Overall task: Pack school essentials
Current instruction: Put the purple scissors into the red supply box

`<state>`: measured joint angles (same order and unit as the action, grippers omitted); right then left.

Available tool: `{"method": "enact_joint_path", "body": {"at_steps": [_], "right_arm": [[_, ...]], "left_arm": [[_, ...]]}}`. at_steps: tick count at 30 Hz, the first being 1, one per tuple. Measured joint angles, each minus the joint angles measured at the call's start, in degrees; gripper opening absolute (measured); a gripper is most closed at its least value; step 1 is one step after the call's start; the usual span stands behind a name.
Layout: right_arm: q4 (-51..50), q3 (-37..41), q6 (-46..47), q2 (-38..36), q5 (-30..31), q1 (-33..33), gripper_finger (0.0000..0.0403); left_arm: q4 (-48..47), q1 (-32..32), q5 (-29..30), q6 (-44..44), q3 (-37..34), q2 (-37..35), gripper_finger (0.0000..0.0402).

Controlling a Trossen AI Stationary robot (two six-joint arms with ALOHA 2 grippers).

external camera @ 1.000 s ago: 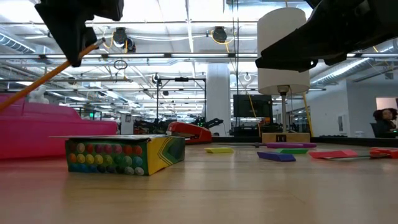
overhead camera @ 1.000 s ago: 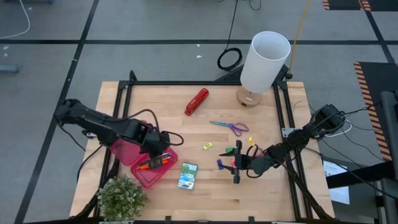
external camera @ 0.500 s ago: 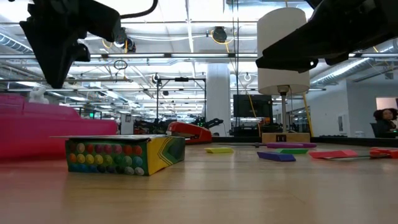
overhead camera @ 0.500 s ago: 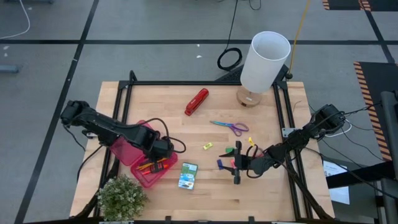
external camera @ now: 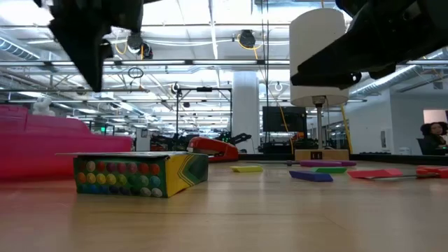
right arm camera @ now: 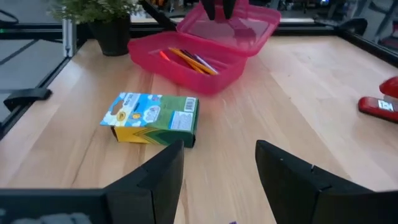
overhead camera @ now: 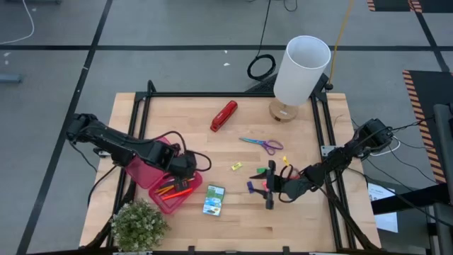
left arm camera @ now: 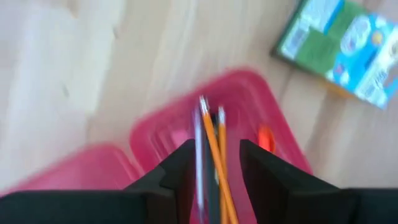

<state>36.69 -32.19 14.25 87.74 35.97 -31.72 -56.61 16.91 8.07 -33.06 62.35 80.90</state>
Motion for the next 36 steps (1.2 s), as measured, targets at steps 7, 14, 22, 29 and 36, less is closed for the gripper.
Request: {"method": "enact_joint_path", "body": {"at_steps": [7,14,22,29,36], "right_arm": [[-19.0,-8.8,3.6,0.0,0.4,0.3,0.0192],[-47.3,-18.6,10.5,0.0,1.5,0.9,0.0192],[-71.2,-19.5,11.5,0.0,0.0,6.7,0.0192],[-77.6,-19.4,7.6,0.0,-8.4,17.5,0.0192],[-76.1,-17.1,3.0,0.0,-13.2,27.2,0.0192]], "left_arm": [[8.7,0.4,10.4,13.1,0.0,-0.3,0.0127],[17.4,0.3,11.7,22.2,0.0,-0.3,0.0127],[17.1,0.4,11.6,25.1,0.0,-0.3,0.0127],[16.9,0.4,11.5,25.5,0.0,-0.3,0.0127],[17.2,0.1,11.5,24.0,0.0,-0.3,0.0127]]}}
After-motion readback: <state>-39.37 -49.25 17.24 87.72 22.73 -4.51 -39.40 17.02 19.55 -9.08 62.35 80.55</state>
